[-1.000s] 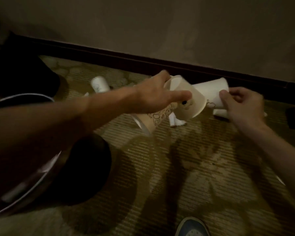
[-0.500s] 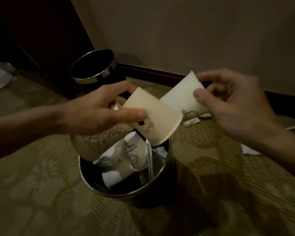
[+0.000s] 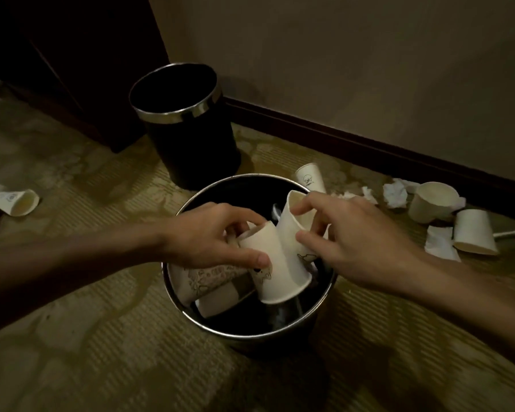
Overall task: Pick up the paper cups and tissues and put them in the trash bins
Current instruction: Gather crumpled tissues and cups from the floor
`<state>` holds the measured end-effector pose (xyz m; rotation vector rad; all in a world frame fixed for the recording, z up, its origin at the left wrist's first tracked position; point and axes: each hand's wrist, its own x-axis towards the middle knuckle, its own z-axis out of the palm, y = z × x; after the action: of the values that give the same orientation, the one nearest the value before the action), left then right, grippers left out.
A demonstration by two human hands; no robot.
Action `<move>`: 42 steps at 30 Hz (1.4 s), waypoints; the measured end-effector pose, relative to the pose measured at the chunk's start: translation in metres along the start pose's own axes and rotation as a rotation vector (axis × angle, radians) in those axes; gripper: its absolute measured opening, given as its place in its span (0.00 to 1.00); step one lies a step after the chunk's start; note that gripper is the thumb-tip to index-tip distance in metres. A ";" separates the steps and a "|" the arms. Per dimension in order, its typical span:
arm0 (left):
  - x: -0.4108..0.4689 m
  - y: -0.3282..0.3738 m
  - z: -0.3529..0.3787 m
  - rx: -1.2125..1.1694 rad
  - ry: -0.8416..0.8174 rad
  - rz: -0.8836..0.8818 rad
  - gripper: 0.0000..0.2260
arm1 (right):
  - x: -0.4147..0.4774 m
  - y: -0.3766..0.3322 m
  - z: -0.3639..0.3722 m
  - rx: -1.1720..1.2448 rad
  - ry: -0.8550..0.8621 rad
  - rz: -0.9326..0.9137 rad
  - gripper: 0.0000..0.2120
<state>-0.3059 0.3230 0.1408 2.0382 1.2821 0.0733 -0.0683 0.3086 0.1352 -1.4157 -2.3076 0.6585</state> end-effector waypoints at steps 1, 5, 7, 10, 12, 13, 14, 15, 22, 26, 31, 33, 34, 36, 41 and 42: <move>-0.001 -0.002 0.000 0.044 0.023 -0.007 0.29 | 0.000 -0.001 0.003 -0.016 -0.020 -0.013 0.10; -0.003 -0.003 -0.004 0.188 0.061 0.003 0.30 | 0.002 0.000 0.003 -0.072 -0.082 -0.041 0.10; -0.002 0.002 -0.007 0.202 0.068 0.001 0.27 | 0.002 0.000 0.001 -0.075 -0.108 -0.049 0.10; 0.004 0.015 -0.014 0.155 0.116 0.021 0.15 | -0.006 0.001 -0.002 -0.043 -0.058 -0.096 0.11; 0.012 0.034 -0.019 0.097 0.152 0.065 0.09 | -0.018 0.003 -0.007 -0.002 0.034 -0.114 0.10; 0.018 0.045 -0.019 0.059 0.162 0.079 0.11 | -0.026 0.005 -0.011 0.025 0.076 -0.097 0.07; 0.024 0.059 -0.017 0.017 0.162 0.081 0.13 | -0.034 0.010 -0.017 0.057 0.113 -0.074 0.03; 0.031 0.073 -0.014 -0.010 0.151 0.084 0.14 | -0.045 0.016 -0.022 0.082 0.139 -0.043 0.03; 0.092 0.175 0.044 0.575 0.063 0.398 0.15 | -0.150 0.093 -0.056 -0.015 0.224 0.306 0.09; 0.139 0.226 0.108 0.703 -0.042 0.573 0.16 | -0.229 0.153 -0.060 -0.097 0.194 0.660 0.10; 0.189 0.280 0.211 0.524 -0.193 0.627 0.12 | -0.309 0.229 -0.059 -0.053 0.324 1.132 0.10; 0.207 0.296 0.249 0.444 -0.260 0.596 0.10 | -0.331 0.260 -0.056 -0.061 0.447 1.269 0.16; 0.215 0.304 0.266 0.419 -0.290 0.577 0.10 | -0.340 0.274 -0.054 -0.043 0.502 1.341 0.22; 0.230 0.316 0.299 0.376 -0.339 0.543 0.10 | -0.352 0.300 -0.050 0.056 0.595 1.480 0.33; 0.257 0.325 0.361 0.172 -0.403 0.410 0.10 | -0.356 0.336 -0.035 0.273 0.717 1.677 0.48; 0.262 0.324 0.370 0.134 -0.420 0.388 0.10 | -0.355 0.341 -0.034 0.269 0.744 1.678 0.48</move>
<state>0.2224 0.2547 -0.0224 2.2405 0.6417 -0.2560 0.3548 0.1306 -0.0455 -2.5606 -0.1175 0.5468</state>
